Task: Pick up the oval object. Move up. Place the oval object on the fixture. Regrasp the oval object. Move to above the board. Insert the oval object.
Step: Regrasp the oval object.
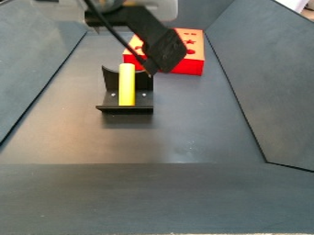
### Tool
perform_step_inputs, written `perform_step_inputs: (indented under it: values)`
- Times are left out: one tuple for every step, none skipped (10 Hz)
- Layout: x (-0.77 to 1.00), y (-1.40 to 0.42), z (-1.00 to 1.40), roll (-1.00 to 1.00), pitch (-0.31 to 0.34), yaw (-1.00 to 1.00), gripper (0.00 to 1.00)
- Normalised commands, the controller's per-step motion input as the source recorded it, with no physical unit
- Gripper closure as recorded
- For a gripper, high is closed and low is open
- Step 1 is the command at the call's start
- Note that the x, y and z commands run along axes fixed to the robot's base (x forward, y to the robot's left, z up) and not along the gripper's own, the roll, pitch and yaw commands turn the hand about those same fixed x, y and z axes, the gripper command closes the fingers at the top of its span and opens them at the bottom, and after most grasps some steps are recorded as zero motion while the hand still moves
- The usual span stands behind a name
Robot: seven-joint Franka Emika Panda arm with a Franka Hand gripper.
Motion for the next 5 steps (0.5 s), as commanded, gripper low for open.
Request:
perform_step_inputs:
  values:
    - [-0.1, -0.74, 0.59, 1.0, 0.052, 0.01, 0.0]
    - [-0.11, -0.66, 0.51, 1.0, 0.046, 0.01, 0.0]
    - [-0.12, -0.46, 0.26, 1.0, 0.034, 0.01, 0.0]
    - [-0.09, -0.31, 0.1, 1.0, 0.03, 0.01, 0.0]
    - [-0.05, -0.09, 0.03, 1.0, 0.028, 0.01, 0.0]
